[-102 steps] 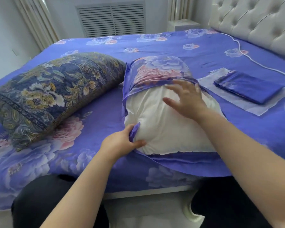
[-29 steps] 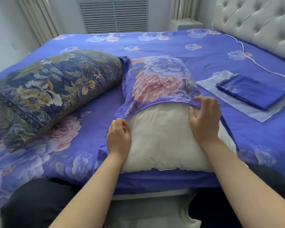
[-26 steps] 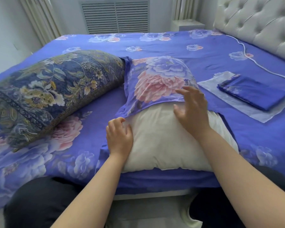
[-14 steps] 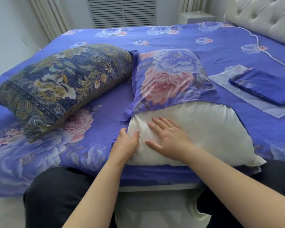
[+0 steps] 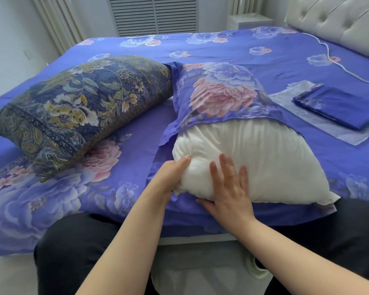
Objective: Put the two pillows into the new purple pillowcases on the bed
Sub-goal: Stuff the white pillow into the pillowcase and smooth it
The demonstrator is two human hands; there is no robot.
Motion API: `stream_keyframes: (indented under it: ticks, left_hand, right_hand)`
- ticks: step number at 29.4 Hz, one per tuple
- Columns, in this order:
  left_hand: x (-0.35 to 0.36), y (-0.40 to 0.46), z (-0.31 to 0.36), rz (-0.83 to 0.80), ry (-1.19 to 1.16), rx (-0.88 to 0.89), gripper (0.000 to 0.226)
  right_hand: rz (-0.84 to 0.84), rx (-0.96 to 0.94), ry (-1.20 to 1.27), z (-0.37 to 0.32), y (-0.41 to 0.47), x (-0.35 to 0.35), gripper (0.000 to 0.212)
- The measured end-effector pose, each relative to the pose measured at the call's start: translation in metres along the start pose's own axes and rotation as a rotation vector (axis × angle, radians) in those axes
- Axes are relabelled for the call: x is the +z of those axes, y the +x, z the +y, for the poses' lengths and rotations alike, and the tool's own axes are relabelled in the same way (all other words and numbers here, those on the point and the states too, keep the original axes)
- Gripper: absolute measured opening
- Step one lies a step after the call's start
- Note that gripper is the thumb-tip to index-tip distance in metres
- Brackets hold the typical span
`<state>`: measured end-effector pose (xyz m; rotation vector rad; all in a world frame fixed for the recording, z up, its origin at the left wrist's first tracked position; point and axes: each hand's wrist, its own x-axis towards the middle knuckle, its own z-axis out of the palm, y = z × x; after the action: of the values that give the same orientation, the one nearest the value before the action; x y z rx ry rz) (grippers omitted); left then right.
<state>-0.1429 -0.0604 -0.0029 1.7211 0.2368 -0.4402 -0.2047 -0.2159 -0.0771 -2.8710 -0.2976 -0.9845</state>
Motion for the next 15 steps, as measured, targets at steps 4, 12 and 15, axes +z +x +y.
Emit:
stream_keyframes:
  ticks: [4,12,15]
  left_hand:
    - [0.017,-0.01,0.012,-0.034,-0.009,0.193,0.031]
    - [0.008,0.033,-0.037,0.114,0.883,0.432,0.039]
    - [0.005,0.047,-0.058,0.197,1.471,0.41,0.052]
  right_hand:
    - [0.114,0.094,-0.026,0.014,0.011,0.007,0.09]
    - [-0.11,0.106,0.136,0.066,0.089,-0.015,0.048]
    - [-0.294,0.24,0.328,0.087,0.133,-0.039,0.041]
